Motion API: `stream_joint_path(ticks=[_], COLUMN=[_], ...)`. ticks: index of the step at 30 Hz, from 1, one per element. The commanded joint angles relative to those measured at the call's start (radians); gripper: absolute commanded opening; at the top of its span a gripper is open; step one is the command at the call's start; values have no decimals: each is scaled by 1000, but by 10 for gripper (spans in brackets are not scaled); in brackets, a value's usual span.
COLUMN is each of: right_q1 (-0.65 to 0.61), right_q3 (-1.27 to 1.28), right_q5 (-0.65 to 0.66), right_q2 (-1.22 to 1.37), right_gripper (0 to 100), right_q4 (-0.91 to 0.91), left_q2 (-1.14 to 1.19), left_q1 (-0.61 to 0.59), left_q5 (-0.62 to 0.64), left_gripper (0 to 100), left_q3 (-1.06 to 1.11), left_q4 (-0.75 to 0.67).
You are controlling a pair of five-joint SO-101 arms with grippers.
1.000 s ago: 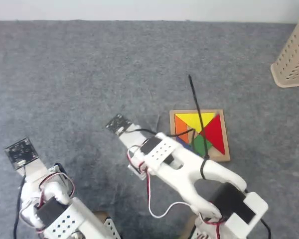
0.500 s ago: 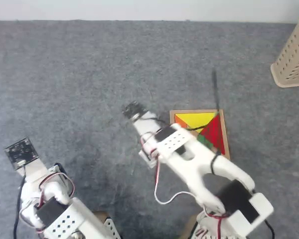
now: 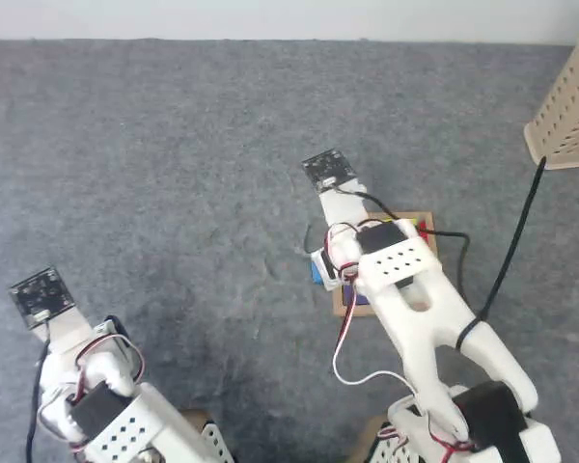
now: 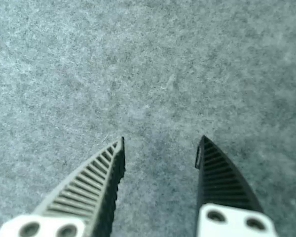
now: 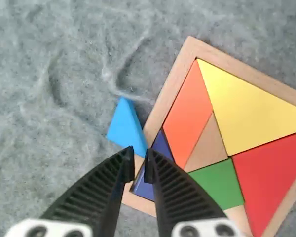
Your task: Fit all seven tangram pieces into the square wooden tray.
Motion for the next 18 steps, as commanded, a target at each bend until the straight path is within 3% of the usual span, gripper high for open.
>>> stream_joint_path(ticks=[1, 5, 11, 18], right_q1=[19, -59, -193, -193], right_q3=[-28, -25, -17, -23], right_q5=[-15, -8, 173, 347], right_q2=[-59, -56, -47, 90], right_gripper=[38, 57, 260, 275], right_q4=[10, -21, -24, -44], left_q2=[-11, -11, -11, -11], left_q1=[2, 2, 2, 2], left_q5=[9, 9, 9, 9], left_gripper=[225, 225, 225, 225], left_q3=[-19, -19, -19, -19], left_q4=[3, 3, 3, 3])
